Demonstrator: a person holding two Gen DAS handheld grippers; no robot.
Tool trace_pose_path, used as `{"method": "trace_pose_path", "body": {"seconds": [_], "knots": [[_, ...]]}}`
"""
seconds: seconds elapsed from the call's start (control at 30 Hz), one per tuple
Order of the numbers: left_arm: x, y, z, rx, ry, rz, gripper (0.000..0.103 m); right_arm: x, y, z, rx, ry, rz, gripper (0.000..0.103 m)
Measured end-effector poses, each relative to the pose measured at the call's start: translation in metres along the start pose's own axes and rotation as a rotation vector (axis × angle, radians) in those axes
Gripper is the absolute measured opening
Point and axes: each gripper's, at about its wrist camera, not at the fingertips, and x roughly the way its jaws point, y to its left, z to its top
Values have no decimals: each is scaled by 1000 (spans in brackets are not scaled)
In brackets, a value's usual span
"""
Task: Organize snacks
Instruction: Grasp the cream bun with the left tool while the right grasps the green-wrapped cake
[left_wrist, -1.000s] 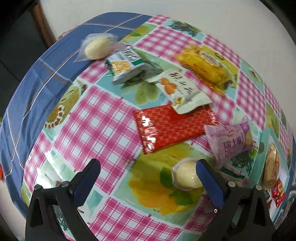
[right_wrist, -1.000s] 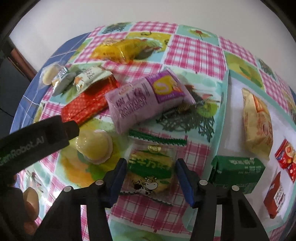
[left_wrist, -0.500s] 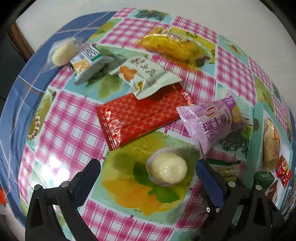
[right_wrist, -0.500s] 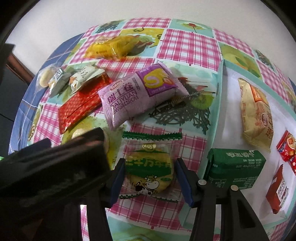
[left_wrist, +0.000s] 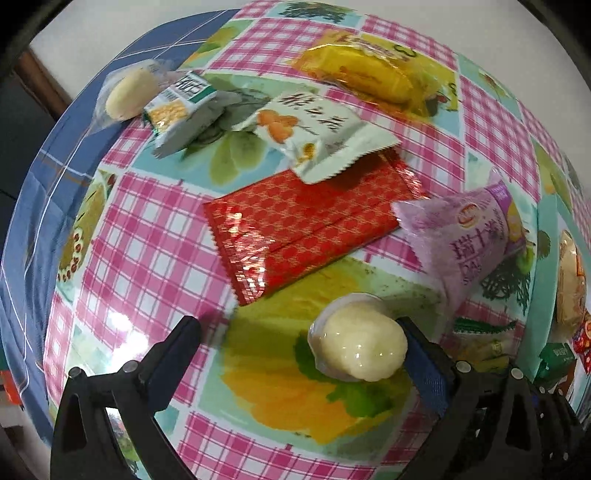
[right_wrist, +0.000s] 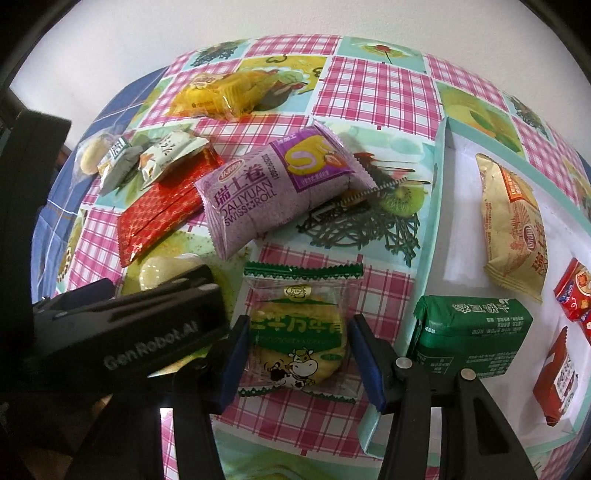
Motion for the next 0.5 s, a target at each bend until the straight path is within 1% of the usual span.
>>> {"method": "trace_pose_path", "body": {"seconds": [0.03, 0.07, 0.1, 0.13, 0.17, 0.2, 0.27, 0.33, 0.37, 0.43, 0.5], "knots": [[0, 3, 1, -9, -1, -1, 101, 0, 0, 0, -1, 0, 0, 57], [-1, 4, 2, -14, -4, -2, 96, 0, 0, 0, 0, 0, 0, 57], [-2, 6, 3, -13, -9, -3, 90, 0, 0, 0, 0, 0, -1, 57], [-4, 5, 4, -6, -15, -7, 86, 0, 0, 0, 0, 1, -1, 57], [-6, 4, 4, 8, -18, -11, 81, 0, 0, 0, 1, 0, -1, 57], [-7, 2, 5, 22, -22, -13, 77, 0, 0, 0, 1, 0, -1, 57], [-9, -7, 5, 48, -30, -18, 66, 0, 0, 0, 0, 0, -1, 57], [-11, -18, 3, 65, -33, -21, 59, 1, 1, 0, -3, 1, -3, 57], [-12, -22, 2, 73, -35, -27, 53, 1, 1, 0, -4, 1, -3, 57], [-16, -25, -1, 90, -36, -39, 44, 1, 2, 0, -6, 2, -5, 57], [-19, -29, -4, 98, -37, -33, 44, 2, 3, 0, -10, 2, -7, 57]]}}
